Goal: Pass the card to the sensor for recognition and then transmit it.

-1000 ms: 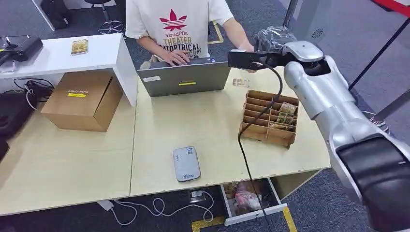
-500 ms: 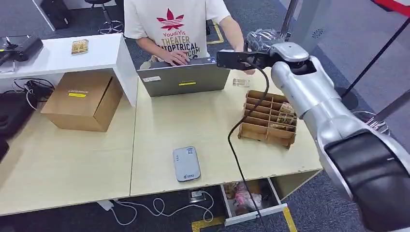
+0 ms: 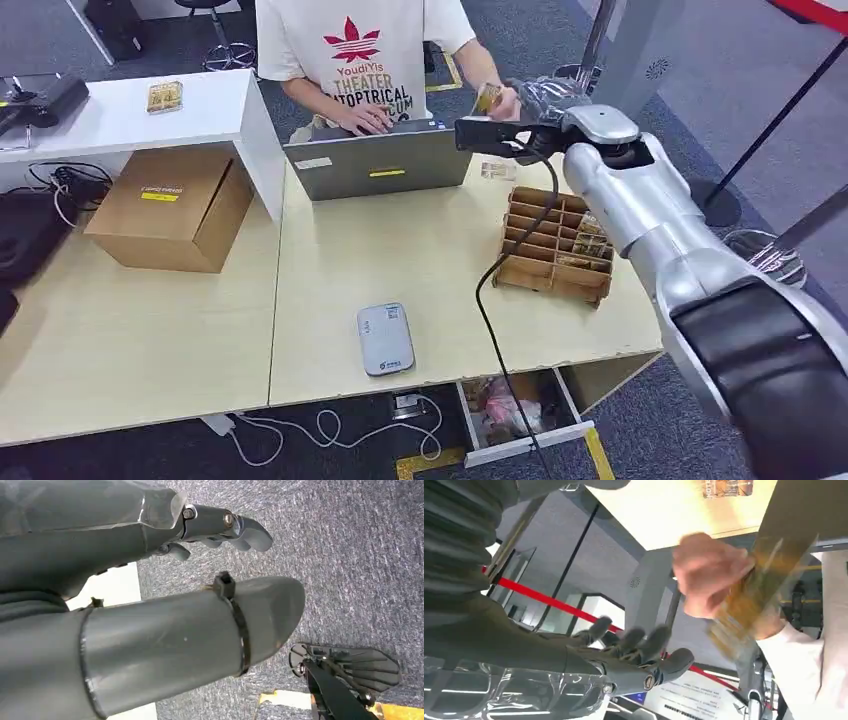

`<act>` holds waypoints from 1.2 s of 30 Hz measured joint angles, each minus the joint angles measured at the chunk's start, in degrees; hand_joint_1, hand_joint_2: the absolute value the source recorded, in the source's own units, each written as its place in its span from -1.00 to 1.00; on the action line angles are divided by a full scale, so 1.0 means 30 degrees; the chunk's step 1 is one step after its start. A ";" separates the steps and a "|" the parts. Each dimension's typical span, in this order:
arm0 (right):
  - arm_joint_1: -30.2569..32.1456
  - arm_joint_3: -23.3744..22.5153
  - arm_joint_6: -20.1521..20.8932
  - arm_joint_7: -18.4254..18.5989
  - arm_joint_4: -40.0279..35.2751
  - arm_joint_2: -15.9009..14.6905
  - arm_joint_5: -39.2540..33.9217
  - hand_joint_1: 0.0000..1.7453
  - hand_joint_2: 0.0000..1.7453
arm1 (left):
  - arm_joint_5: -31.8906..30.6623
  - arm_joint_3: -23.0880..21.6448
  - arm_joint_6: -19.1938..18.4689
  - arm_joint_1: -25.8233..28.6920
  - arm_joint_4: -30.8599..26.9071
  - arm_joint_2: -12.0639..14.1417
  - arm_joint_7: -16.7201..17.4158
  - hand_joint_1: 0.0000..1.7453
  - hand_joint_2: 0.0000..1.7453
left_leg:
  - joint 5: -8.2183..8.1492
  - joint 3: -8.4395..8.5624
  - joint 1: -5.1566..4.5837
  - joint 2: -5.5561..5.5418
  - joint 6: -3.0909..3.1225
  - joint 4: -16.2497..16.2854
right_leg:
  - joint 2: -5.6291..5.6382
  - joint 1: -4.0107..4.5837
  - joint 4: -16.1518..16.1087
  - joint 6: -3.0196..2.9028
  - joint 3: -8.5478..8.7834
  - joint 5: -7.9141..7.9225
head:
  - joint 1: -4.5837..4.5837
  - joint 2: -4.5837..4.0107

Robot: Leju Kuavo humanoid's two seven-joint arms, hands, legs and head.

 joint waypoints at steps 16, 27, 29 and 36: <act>0.2735 -0.0904 -0.3855 -0.0619 -0.2756 -0.0088 -0.0715 -1.00 1.00 | 0.0598 0.0000 0.0211 0.0016 -0.0007 -0.0124 0.0022 -1.00 -1.00 | -0.0002 0.0001 0.0000 -0.0002 0.0001 0.0000 | -0.0002 0.0001 -0.0001 0.0000 0.0001 -0.0001 | 0.0007 0.0000; 0.7872 -0.4052 -0.7272 -0.0736 -0.7724 0.0000 -0.2573 -1.00 1.00 | 0.0947 0.0051 0.0627 0.0037 0.0000 -0.0328 0.0168 -1.00 -1.00 | -0.0004 -0.0018 0.0002 -0.0010 0.0003 -0.0002 | -0.0015 0.0000 -0.0002 0.0001 0.0002 -0.0003 | 0.0000 0.0000; 0.8792 -0.4682 -0.7888 -0.0896 -0.8645 0.0152 -0.3095 -1.00 1.00 | 0.0983 0.0080 0.0670 0.0036 0.0000 -0.0371 0.0174 -1.00 -1.00 | -0.0004 -0.0016 0.0002 -0.0010 0.0003 -0.0003 | -0.0015 0.0000 -0.0002 0.0001 0.0002 -0.0005 | 0.0000 0.0000; 1.1938 -0.6543 -0.9261 -0.1545 -1.1746 0.0466 -0.4248 -1.00 1.00 | 0.0830 0.0080 0.0743 0.0057 0.0000 -0.0408 0.0167 -1.00 -1.00 | -0.0017 -0.0019 0.0003 -0.0009 0.0009 -0.0006 | -0.0019 0.0001 -0.0002 0.0002 0.0001 -0.0008 | 0.0000 0.0000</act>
